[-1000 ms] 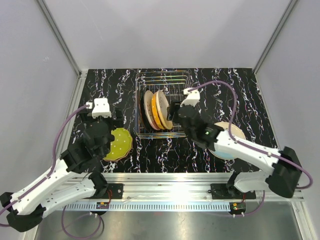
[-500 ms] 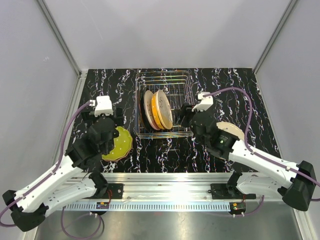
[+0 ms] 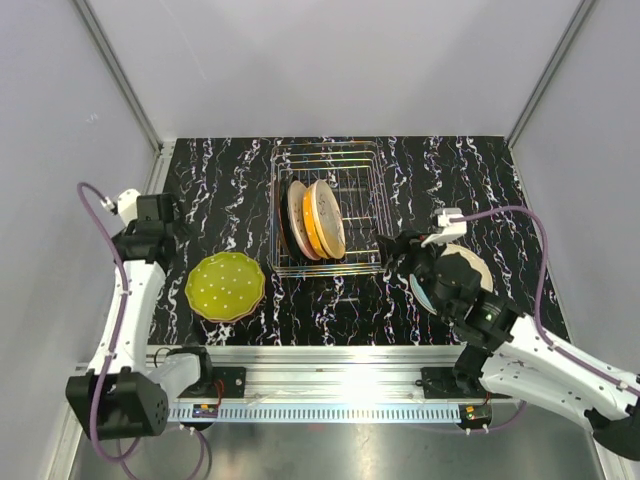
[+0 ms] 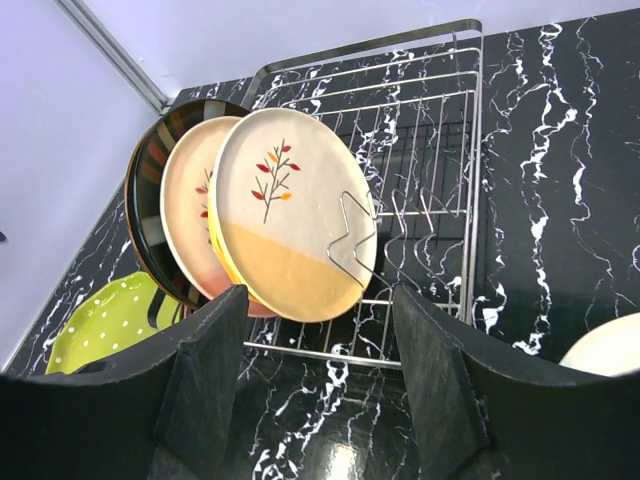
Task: Load the plates into the dish rack
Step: Insert the plate into the dish rack, then grab a plate with the left arm
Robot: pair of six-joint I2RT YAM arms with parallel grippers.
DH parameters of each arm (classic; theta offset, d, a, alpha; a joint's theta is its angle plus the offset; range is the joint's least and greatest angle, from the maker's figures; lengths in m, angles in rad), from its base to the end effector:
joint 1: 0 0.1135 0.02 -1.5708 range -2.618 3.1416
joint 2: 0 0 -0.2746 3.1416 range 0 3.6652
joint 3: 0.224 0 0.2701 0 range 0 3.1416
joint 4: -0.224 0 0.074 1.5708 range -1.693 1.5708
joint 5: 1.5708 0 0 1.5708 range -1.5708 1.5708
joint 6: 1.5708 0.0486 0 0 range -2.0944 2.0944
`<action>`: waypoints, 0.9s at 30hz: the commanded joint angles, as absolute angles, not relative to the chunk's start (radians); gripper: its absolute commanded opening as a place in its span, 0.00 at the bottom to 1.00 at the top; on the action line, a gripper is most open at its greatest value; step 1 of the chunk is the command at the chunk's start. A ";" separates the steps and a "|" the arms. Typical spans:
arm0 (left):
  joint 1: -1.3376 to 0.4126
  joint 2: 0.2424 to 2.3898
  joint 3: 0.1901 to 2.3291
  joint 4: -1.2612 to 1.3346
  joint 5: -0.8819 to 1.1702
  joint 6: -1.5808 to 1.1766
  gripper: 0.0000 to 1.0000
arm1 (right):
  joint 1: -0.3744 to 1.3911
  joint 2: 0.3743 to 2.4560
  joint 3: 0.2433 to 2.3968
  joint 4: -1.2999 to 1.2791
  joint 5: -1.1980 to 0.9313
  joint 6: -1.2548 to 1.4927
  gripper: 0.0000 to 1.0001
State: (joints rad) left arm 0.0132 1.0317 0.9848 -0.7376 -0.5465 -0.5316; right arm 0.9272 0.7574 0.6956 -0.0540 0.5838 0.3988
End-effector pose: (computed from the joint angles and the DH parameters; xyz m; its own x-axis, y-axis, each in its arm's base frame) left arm 0.2263 0.0282 0.3151 -0.4168 -0.4386 -0.7962 -0.6848 0.7275 -0.0423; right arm 0.1419 0.1446 0.3325 -0.1955 0.2793 -0.9401 -0.2854 0.9009 0.3270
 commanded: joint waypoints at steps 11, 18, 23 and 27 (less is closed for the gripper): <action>0.095 1.111 0.754 -0.962 -0.218 -0.968 0.91 | 0.922 0.580 0.606 -0.103 0.610 0.325 0.70; -0.049 1.009 0.617 -0.914 -0.204 -1.075 0.90 | 0.922 0.545 0.575 -0.092 0.624 0.314 0.71; -0.094 0.980 0.554 -0.917 -0.251 -1.112 0.88 | 0.920 0.543 0.575 -0.092 0.624 0.321 0.71; -0.094 0.988 0.511 -0.870 -0.232 -1.114 0.63 | 0.920 0.546 0.581 -0.103 0.620 0.325 0.71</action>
State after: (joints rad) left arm -0.0910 0.9844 0.5537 -0.8948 -0.2123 -1.0893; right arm 0.9264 0.5480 0.5774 -0.1112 0.5938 0.3325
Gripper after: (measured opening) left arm 0.701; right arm 0.710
